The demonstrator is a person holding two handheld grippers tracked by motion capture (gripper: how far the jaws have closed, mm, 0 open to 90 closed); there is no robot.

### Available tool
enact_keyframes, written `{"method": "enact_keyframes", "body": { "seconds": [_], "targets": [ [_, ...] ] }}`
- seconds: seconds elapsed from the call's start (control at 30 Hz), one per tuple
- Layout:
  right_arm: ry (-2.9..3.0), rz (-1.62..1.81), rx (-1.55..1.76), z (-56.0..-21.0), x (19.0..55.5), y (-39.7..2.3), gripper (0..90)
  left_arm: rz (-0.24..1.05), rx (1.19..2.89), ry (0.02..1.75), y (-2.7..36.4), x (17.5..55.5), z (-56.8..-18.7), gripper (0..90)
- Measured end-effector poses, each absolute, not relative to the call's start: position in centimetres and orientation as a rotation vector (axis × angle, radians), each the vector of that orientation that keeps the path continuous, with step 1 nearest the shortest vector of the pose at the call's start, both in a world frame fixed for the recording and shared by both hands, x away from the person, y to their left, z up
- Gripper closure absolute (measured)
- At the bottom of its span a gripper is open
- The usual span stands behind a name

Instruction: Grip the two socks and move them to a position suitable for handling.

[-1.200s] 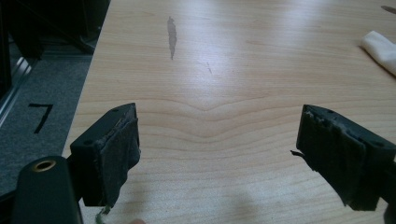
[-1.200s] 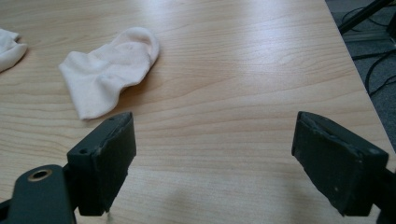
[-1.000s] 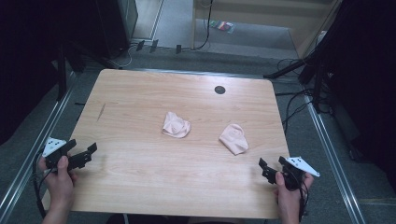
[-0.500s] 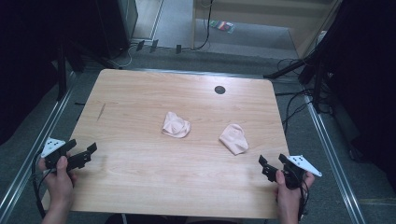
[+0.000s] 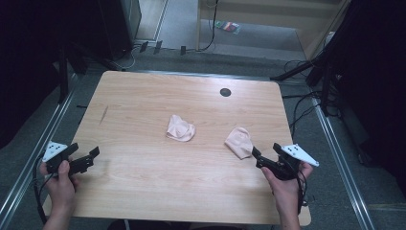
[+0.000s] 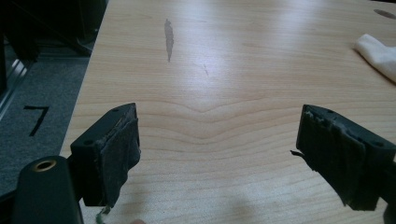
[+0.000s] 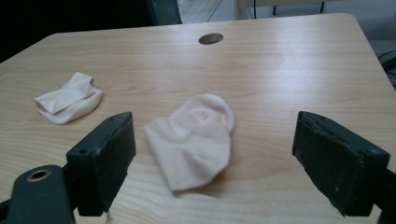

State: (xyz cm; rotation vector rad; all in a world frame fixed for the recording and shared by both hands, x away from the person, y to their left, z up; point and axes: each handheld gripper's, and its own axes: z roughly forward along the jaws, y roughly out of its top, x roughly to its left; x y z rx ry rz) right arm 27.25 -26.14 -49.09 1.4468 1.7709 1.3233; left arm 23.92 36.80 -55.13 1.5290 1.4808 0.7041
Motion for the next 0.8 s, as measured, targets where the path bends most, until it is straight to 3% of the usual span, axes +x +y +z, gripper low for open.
{"method": "enact_keyframes", "body": {
  "seconds": [0.37,0.8],
  "targets": [
    [1.841,1.299,1.425,-49.1,30.1,-23.3,21.8,0.702,1.526,1.480,36.9,23.9,-55.1,14.0],
    [1.923,1.227,1.470,-51.6,33.5,-21.9,35.0,0.702,1.529,1.478,36.9,23.9,-55.1,14.0]
  ]
}}
